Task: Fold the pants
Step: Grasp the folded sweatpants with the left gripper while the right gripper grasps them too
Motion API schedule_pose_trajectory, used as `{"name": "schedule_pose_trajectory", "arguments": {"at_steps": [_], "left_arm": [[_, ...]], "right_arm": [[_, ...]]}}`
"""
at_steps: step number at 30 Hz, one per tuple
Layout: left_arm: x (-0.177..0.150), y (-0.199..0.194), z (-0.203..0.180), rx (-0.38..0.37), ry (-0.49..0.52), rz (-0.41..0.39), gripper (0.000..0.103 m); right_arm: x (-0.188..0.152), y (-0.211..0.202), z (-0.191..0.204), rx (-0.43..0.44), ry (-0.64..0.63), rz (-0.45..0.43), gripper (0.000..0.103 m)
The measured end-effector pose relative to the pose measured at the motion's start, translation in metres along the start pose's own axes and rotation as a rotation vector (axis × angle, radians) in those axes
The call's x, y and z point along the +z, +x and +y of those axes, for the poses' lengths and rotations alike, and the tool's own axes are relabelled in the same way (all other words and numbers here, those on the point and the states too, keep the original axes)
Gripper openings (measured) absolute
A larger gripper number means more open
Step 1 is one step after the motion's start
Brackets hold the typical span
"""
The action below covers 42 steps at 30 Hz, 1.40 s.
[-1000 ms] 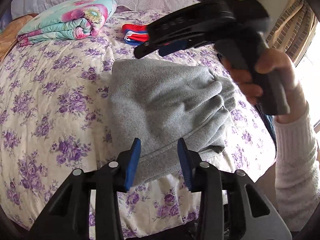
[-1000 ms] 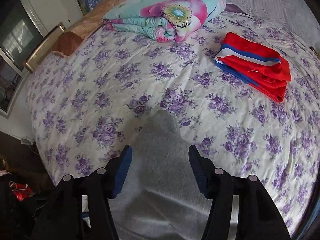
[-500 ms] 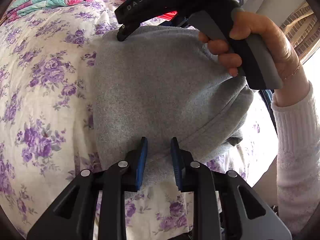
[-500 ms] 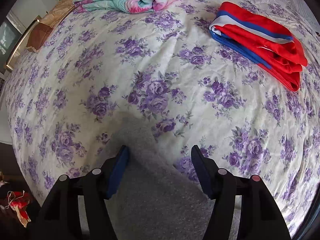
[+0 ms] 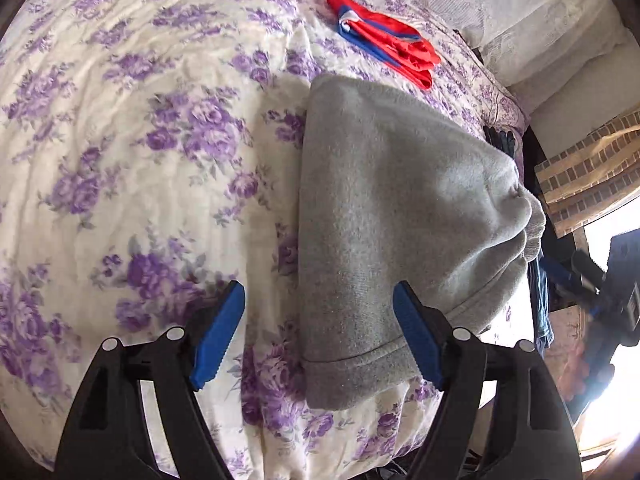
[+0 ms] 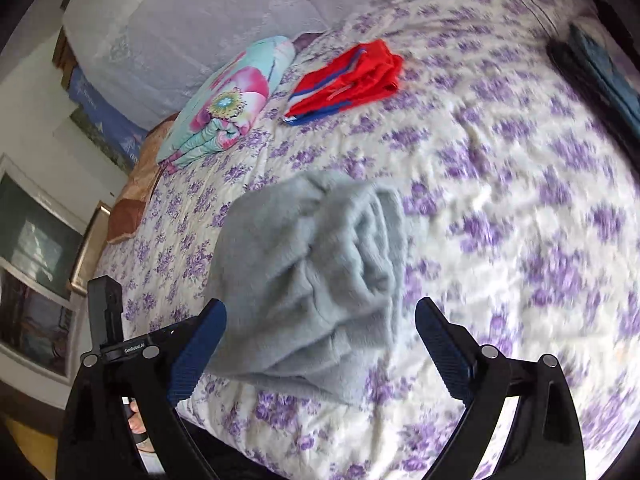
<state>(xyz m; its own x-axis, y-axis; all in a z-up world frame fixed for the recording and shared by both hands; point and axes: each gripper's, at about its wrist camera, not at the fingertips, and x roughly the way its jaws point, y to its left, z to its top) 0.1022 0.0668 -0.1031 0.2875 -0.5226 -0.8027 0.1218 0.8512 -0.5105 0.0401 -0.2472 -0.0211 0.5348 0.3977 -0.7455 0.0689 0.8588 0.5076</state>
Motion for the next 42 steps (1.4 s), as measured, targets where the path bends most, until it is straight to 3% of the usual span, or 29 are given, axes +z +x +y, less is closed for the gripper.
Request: {"name": "schedule_pose_trajectory", "arguments": {"at_steps": [4, 8, 11, 14, 17, 19, 21, 23, 32, 33, 34, 36, 39, 42], "left_arm": [[0.001, 0.016, -0.011, 0.017, 0.018, 0.019, 0.074], [-0.003, 0.015, -0.017, 0.019, 0.029, 0.019, 0.074], [-0.005, 0.014, -0.016, 0.008, 0.021, 0.021, 0.074], [-0.005, 0.013, -0.016, 0.005, 0.019, 0.023, 0.074], [-0.004, 0.012, -0.016, -0.007, 0.018, 0.028, 0.074], [-0.003, 0.011, -0.018, -0.009, 0.022, 0.028, 0.074], [-0.002, 0.011, -0.018, -0.005, 0.024, 0.03, 0.075], [0.0, 0.013, -0.019, -0.001, 0.023, 0.036, 0.075], [0.022, 0.041, -0.026, 0.006, 0.024, 0.089, 0.081], [0.025, 0.045, -0.027, -0.014, 0.021, 0.096, 0.069], [0.026, 0.044, -0.029, -0.027, 0.026, 0.098, 0.066], [0.025, 0.035, -0.04, -0.004, 0.072, 0.063, 0.041], [0.018, 0.018, -0.055, 0.05, 0.153, -0.016, 0.023], [0.017, 0.003, -0.064, 0.023, 0.183, -0.073, 0.023]], "right_arm": [[-0.04, 0.025, -0.042, 0.159, 0.225, 0.037, 0.096], [-0.039, 0.045, -0.036, 0.261, 0.242, 0.037, 0.096], [-0.028, 0.058, -0.026, 0.194, 0.22, 0.023, 0.096], [-0.019, 0.075, -0.023, 0.209, 0.244, 0.042, 0.096], [-0.015, 0.092, -0.021, 0.142, 0.247, 0.06, 0.096], [-0.018, 0.104, -0.024, 0.142, 0.265, 0.067, 0.096], [-0.024, 0.102, -0.019, 0.154, 0.218, 0.017, 0.065], [-0.032, 0.098, -0.018, 0.158, 0.194, -0.002, 0.056], [-0.037, 0.097, -0.025, 0.187, 0.201, -0.003, 0.056], [-0.038, 0.096, -0.027, 0.188, 0.204, 0.003, 0.056], [-0.035, 0.096, -0.032, 0.189, 0.21, 0.007, 0.057], [-0.034, 0.095, -0.031, 0.186, 0.199, 0.002, 0.058], [-0.031, 0.091, -0.018, 0.136, 0.121, -0.033, 0.052], [-0.028, 0.081, -0.006, 0.11, 0.088, -0.068, 0.048]]}}
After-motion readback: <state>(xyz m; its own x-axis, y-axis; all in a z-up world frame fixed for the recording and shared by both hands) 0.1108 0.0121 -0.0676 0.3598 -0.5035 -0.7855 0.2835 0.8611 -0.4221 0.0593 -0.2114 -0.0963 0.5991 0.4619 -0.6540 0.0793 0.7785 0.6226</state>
